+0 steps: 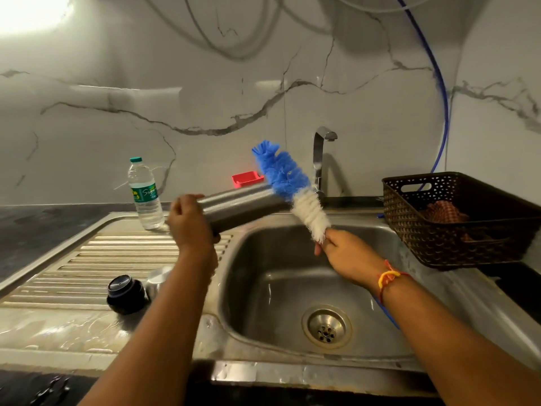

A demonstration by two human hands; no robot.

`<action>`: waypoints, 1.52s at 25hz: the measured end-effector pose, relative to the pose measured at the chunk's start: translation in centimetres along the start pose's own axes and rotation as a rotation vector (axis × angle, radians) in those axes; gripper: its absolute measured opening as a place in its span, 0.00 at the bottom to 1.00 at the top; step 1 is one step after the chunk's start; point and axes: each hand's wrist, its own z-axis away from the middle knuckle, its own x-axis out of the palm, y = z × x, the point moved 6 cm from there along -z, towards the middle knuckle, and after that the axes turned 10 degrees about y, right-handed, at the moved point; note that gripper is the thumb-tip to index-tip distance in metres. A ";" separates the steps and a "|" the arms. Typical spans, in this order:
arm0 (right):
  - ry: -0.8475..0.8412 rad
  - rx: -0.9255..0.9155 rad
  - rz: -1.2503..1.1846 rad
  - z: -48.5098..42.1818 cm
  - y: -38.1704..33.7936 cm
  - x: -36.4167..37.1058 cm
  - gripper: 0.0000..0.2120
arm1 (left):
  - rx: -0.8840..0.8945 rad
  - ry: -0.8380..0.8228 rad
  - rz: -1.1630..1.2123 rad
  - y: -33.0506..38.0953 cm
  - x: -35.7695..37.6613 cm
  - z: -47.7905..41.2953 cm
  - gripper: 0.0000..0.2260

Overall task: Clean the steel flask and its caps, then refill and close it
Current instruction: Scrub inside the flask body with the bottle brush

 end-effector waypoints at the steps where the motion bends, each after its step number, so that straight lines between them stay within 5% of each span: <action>1: 0.012 0.005 -0.015 -0.2 -0.4 0.1 0.15 | 0.074 -0.057 -0.061 -0.1 0.9 0.8 0.09; 3: -0.007 0.019 0.019 -0.3 -0.2 0.1 0.15 | 0.179 -0.102 -0.130 0.1 1.7 1.4 0.10; 8: -0.025 0.071 -0.049 0.3 2.2 -2.3 0.15 | 0.106 0.008 -0.028 0.9 -0.7 -1.1 0.09; 12: 0.114 0.128 -0.186 -0.4 1.7 -2.5 0.11 | 0.157 -0.124 -0.096 0.8 0.8 0.2 0.08; 19: 0.203 0.098 -0.266 -0.1 1.9 -3.2 0.19 | 0.156 -0.345 -0.124 0.5 2.2 2.1 0.05; 29: 0.275 0.016 -0.320 -1.0 2.9 -3.1 0.21 | -0.329 -0.589 -0.210 -1.1 2.5 3.1 0.35; 34: 0.352 -0.061 -0.341 -1.3 2.8 -3.7 0.25 | -0.495 -0.476 -0.262 -2.9 1.7 3.2 0.30; 38: 0.405 -0.018 -0.203 -1.4 2.9 -3.5 0.24 | -0.381 -0.330 -0.205 -2.7 2.1 2.7 0.16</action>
